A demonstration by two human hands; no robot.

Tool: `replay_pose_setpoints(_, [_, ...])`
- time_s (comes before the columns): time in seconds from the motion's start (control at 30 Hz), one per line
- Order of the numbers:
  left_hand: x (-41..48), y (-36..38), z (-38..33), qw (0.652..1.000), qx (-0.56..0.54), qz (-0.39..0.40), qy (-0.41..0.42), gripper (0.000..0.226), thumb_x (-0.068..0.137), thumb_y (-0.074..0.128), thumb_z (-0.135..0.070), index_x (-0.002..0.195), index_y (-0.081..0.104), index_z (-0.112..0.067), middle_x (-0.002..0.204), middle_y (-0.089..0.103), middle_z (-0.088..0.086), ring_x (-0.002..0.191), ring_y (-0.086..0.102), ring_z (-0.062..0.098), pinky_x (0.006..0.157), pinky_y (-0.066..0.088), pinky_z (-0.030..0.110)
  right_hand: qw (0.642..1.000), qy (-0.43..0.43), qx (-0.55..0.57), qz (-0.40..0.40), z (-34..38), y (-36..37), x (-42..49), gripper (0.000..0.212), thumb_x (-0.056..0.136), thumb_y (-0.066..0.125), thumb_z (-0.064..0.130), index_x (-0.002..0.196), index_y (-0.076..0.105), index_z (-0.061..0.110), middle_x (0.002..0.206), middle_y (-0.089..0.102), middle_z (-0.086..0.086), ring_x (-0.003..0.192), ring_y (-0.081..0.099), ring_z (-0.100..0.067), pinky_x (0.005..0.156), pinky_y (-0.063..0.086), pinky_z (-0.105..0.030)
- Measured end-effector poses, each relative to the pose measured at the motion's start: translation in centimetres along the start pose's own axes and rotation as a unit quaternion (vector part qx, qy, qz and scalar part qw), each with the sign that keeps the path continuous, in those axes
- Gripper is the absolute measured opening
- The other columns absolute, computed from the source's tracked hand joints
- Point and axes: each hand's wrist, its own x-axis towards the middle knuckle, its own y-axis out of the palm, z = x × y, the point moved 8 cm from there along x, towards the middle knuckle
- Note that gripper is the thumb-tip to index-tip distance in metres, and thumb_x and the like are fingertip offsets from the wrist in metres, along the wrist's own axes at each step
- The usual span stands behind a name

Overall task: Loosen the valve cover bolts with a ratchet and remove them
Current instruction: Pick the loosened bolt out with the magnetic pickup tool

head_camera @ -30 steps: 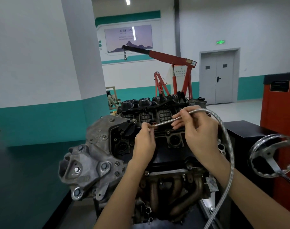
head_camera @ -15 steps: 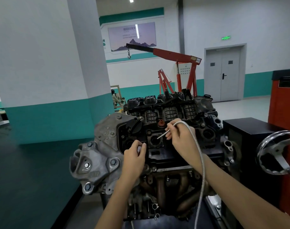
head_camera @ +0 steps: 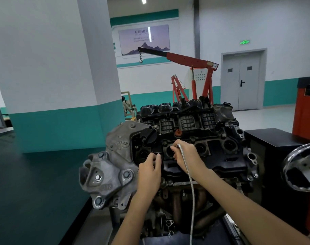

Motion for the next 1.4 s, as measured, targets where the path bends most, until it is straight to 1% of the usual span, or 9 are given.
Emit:
replay_pose_setpoints(0.17, [0.0,-0.1,0.2,1.000,0.004,-0.010,-0.023,0.038,0.104,0.040,-0.025,0.068,0.036,-0.015,0.057,0.039,-0.001,0.050,0.031,0.011,0.052,0.030,0.032,0.994,0.006,0.080,-0.069,0.3,-3.3,-0.1,0.021,0.097,0.052,0.007,0.076,0.057,0.009,0.061,0.062,-0.011,0.053,0.062,-0.014,0.059,0.053,-0.024])
replay_pose_setpoints(0.23, [0.2,-0.2,0.5,0.999,-0.021,-0.016,-0.040,0.038,0.105,0.040,-0.024,0.068,0.039,-0.015,0.058,0.042,0.000,0.051,0.035,0.012,0.051,0.032,0.029,0.991,-0.021,0.096,-0.090,1.0,-4.7,0.1,0.021,0.096,0.053,0.005,0.077,0.057,0.010,0.060,0.062,-0.009,0.051,0.062,-0.009,0.055,0.051,-0.016])
replay_pose_setpoints(0.43, [0.4,0.2,1.0,0.999,0.003,0.001,-0.054,0.031,0.103,0.043,-0.018,0.076,0.056,-0.024,0.056,0.047,-0.007,0.043,0.037,0.005,0.047,0.031,0.022,0.989,-0.065,0.080,-0.109,2.4,-6.2,0.3,0.020,0.096,0.053,0.004,0.077,0.058,0.008,0.054,0.060,-0.003,0.050,0.062,-0.006,0.055,0.049,-0.011])
replay_pose_setpoints(0.53, [0.4,0.1,1.1,0.998,-0.002,-0.002,-0.059,0.030,0.102,0.043,-0.017,0.076,0.056,-0.023,0.053,0.045,-0.008,0.039,0.035,0.005,0.042,0.028,0.018,0.986,-0.070,0.089,-0.121,2.3,-7.1,0.1,0.019,0.096,0.053,0.004,0.078,0.059,0.001,0.060,0.063,-0.011,0.051,0.063,-0.013,0.057,0.054,-0.019])
replay_pose_setpoints(0.63, [0.3,0.1,1.0,0.998,0.018,-0.004,-0.064,0.027,0.101,0.044,-0.018,0.077,0.057,-0.021,0.051,0.045,-0.008,0.038,0.036,0.005,0.044,0.031,0.023,0.987,-0.065,0.090,-0.114,2.4,-6.9,0.3,0.021,0.096,0.053,0.003,0.077,0.059,-0.003,0.060,0.063,-0.017,0.050,0.062,-0.019,0.055,0.055,-0.027])
replay_pose_setpoints(0.87, [0.3,0.2,0.7,0.998,0.025,-0.004,-0.063,0.025,0.101,0.044,-0.020,0.081,0.058,-0.016,0.050,0.044,-0.007,0.041,0.037,0.010,0.050,0.032,0.030,0.999,-0.049,-0.017,0.002,3.1,-3.2,2.8,0.025,0.099,0.049,0.009,0.081,0.056,-0.006,0.069,0.063,-0.017,0.062,0.063,-0.031,0.069,0.055,-0.048])
replay_pose_setpoints(1.0, [0.3,0.3,0.9,0.998,0.030,-0.006,-0.059,0.024,0.101,0.044,-0.019,0.083,0.059,-0.014,0.050,0.044,-0.007,0.041,0.037,0.011,0.051,0.032,0.030,0.993,-0.028,-0.091,0.063,2.6,-0.9,3.3,0.024,0.100,0.048,0.014,0.087,0.057,-0.004,0.075,0.065,-0.021,0.071,0.064,-0.036,0.074,0.054,-0.047])
replay_pose_setpoints(1.17, [0.4,0.5,0.9,0.998,0.035,-0.007,-0.050,0.023,0.101,0.044,-0.019,0.085,0.060,-0.012,0.054,0.049,-0.005,0.046,0.042,0.014,0.053,0.036,0.032,0.994,-0.033,-0.088,0.062,3.0,-0.3,2.9,0.014,0.097,0.051,0.008,0.091,0.060,-0.001,0.086,0.066,-0.018,0.084,0.062,-0.037,0.080,0.050,-0.047])
replay_pose_setpoints(1.4, [0.4,0.4,1.0,0.998,0.033,-0.008,-0.050,0.024,0.101,0.044,-0.020,0.085,0.060,-0.012,0.051,0.045,-0.007,0.045,0.038,0.013,0.054,0.033,0.031,0.999,-0.026,-0.030,0.022,2.9,-2.1,2.1,0.015,0.097,0.051,0.004,0.089,0.060,-0.005,0.077,0.062,-0.017,0.070,0.062,-0.027,0.075,0.055,-0.046])
